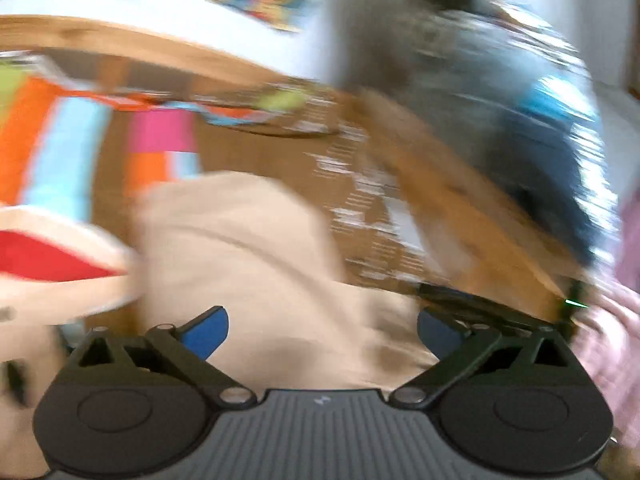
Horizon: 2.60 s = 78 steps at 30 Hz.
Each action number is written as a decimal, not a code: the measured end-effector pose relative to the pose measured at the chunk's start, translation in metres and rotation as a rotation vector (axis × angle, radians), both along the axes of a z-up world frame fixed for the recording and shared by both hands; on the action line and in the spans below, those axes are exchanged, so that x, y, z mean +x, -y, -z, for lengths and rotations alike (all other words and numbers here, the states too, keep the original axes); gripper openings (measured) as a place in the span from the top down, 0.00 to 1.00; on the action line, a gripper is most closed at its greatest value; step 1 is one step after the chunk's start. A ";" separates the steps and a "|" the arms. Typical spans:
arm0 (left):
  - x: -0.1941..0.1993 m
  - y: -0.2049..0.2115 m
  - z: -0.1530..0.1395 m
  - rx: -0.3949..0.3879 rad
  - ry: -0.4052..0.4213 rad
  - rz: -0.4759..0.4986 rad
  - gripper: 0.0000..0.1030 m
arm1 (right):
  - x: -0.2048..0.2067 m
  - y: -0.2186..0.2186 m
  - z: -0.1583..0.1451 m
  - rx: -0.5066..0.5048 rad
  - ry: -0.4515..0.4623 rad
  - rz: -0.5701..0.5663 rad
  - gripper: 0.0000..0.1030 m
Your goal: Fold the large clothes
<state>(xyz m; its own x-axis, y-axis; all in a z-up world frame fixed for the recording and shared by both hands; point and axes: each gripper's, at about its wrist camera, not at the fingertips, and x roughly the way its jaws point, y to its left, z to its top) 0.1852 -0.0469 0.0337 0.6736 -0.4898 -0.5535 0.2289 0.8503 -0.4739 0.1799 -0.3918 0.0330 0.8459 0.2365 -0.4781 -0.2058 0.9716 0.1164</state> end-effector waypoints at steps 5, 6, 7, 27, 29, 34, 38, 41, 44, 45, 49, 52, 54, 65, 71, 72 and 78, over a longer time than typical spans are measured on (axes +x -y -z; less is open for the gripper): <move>0.015 -0.021 0.029 0.032 -0.143 -0.116 0.01 | -0.028 -0.027 -0.010 0.018 -0.033 -0.185 0.36; 0.019 -0.022 0.036 0.041 -0.173 -0.113 0.01 | -0.033 -0.034 -0.008 -0.015 -0.051 -0.201 0.50; 0.021 -0.022 0.043 0.050 -0.201 -0.105 0.01 | -0.038 -0.041 -0.003 -0.060 -0.074 -0.202 0.64; 0.022 -0.014 0.110 -0.040 -0.281 0.020 0.00 | 0.004 -0.076 0.001 -0.092 0.031 -0.200 0.68; 0.022 -0.013 0.110 -0.039 -0.272 0.023 0.00 | 0.027 -0.104 -0.006 -0.098 0.039 -0.300 0.68; 0.018 -0.013 0.113 -0.043 -0.255 0.021 0.00 | 0.072 -0.167 0.012 -0.319 0.003 -0.439 0.70; 0.020 -0.013 0.113 -0.034 -0.244 0.027 0.00 | 0.083 -0.172 0.047 -0.462 -0.024 -0.431 0.70; 0.022 -0.013 0.115 -0.035 -0.238 0.042 0.00 | 0.092 -0.160 0.068 -0.468 -0.045 -0.373 0.70; 0.021 -0.015 0.115 -0.046 -0.218 0.051 0.00 | 0.088 -0.154 0.068 -0.432 -0.038 -0.357 0.70; 0.019 -0.017 0.116 -0.065 -0.213 0.052 0.00 | 0.086 -0.153 0.065 -0.436 -0.035 -0.358 0.70; 0.007 -0.033 0.114 -0.151 -0.158 0.024 0.01 | 0.065 -0.141 0.054 -0.435 -0.011 -0.353 0.65; -0.008 -0.045 0.108 -0.198 -0.064 -0.040 0.01 | 0.046 -0.120 0.052 -0.403 -0.015 -0.350 0.61; -0.010 -0.048 0.108 -0.204 -0.064 -0.067 0.01 | 0.033 -0.110 0.051 -0.404 -0.006 -0.336 0.59; 0.007 -0.037 0.122 -0.174 -0.188 -0.045 0.00 | -0.046 -0.102 0.051 -0.429 -0.018 -0.260 0.37; 0.010 -0.026 0.121 -0.101 -0.184 -0.030 0.00 | -0.030 -0.087 0.077 -0.440 -0.032 -0.182 0.16; 0.010 -0.026 0.121 -0.094 -0.184 -0.028 0.00 | -0.030 -0.085 0.078 -0.430 -0.035 -0.179 0.16; 0.008 -0.027 0.120 -0.096 -0.186 -0.033 0.00 | -0.036 -0.074 0.059 -0.384 -0.032 -0.136 0.17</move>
<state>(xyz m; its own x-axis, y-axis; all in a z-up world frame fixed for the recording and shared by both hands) 0.1936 -0.0202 -0.0865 0.5805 -0.5262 -0.6214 0.1029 0.8045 -0.5850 0.1439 -0.3181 -0.0259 0.8024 0.1443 -0.5791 -0.3378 0.9098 -0.2413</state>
